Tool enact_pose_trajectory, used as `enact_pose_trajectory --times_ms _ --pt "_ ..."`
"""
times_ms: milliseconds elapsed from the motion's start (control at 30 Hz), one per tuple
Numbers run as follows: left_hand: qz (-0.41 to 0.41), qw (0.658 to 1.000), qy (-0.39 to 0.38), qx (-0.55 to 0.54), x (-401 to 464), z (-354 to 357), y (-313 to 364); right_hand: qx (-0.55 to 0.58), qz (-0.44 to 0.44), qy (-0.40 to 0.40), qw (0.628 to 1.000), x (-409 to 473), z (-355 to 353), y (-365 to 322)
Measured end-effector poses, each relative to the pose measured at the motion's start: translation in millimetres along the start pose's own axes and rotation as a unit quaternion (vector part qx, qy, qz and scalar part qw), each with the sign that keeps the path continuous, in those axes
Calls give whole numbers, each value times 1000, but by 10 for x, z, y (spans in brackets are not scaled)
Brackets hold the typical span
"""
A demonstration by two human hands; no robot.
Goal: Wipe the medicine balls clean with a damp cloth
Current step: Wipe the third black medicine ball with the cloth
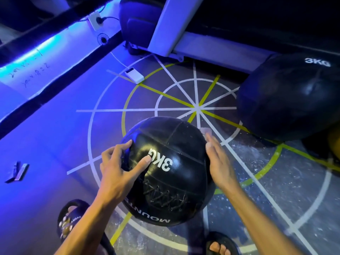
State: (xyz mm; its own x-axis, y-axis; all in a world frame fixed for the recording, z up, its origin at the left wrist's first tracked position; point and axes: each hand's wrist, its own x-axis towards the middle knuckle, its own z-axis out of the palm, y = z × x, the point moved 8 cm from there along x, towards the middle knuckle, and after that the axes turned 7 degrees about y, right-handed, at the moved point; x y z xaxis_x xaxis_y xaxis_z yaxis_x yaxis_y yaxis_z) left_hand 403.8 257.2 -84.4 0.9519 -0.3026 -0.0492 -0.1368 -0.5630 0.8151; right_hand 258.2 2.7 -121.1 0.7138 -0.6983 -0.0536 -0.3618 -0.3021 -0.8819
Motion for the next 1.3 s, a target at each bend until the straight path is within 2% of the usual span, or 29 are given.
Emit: enact_pose_trajectory --times_ms 67,133,200,300,333,367,400,467,500,533,567,667,700,767,800,833,867,900,967,1000,1033,1067,1133,1167,1200,1233,1300 --pt "-2 1000 -2 1 -19 -4 -21 -45 -150 -6 988 -337 118 -486" --pt "4 1000 -5 -1 -13 -12 -70 -106 -278 -54 953 -623 284 -645" --pt "6 1000 -4 -14 -62 -22 -68 -111 -285 -62 950 -451 195 -426" --pt "14 1000 3 -5 -119 9 -57 -83 -82 -13 993 73 -116 -11" --pt "16 1000 4 -1 -140 32 -23 -67 -69 -13 995 46 -112 -103" --pt "22 1000 5 -5 -142 46 17 -51 -113 -20 992 -62 -55 -347" --pt "27 1000 7 -7 -127 46 36 -46 -193 -43 979 -236 77 -616" --pt "41 999 6 4 -98 45 17 -88 -341 -87 932 -580 315 -981" --pt "47 999 1 6 -88 57 24 -105 -369 -86 919 -572 346 -996" --pt "45 999 0 0 -95 67 32 -106 -362 -72 923 -442 306 -914" --pt "39 999 6 -5 -99 67 42 -101 -311 -58 943 -193 229 -781" --pt "40 999 3 2 -162 119 75 -73 -105 -7 992 350 -63 -383" --pt "42 999 3 -1 -192 128 100 -75 -100 -14 992 271 -54 -468" --pt "52 999 9 2 -195 112 111 -72 -227 -62 969 -111 141 -899" --pt "55 998 8 13 -197 107 96 -101 -305 -96 942 -324 257 -1041" --pt "61 998 0 20 -184 122 103 -126 -352 -112 921 -387 315 -1092" --pt "63 998 -6 19 -189 130 106 -128 -361 -117 916 -298 310 -1030" --pt "61 998 -5 19 -197 130 114 -105 -318 -110 936 -100 218 -936" --pt "66 998 2 23 -222 125 132 -69 -160 -61 983 375 -8 -560" --pt "71 997 2 25 -247 151 160 -72 -92 -55 992 444 -72 -437" --pt "74 997 1 20 -267 169 191 -82 -94 -64 990 369 -59 -494" --pt "77 997 1 17 -254 160 207 -87 -146 -79 982 243 31 -658" --pt "81 996 1 26 -240 146 176 -121 -274 -143 943 -136 265 -979" --pt "88 996 -7 31 -234 161 174 -127 -312 -163 927 -202 303 -1022" --pt "91 995 -11 28 -244 167 172 -121 -321 -154 926 -115 263 -1001" --pt "88 996 -9 24 -247 160 169 -102 -283 -131 944 75 157 -940" --pt "94 995 0 31 -262 174 189 -67 -145 -88 983 476 -31 -689"
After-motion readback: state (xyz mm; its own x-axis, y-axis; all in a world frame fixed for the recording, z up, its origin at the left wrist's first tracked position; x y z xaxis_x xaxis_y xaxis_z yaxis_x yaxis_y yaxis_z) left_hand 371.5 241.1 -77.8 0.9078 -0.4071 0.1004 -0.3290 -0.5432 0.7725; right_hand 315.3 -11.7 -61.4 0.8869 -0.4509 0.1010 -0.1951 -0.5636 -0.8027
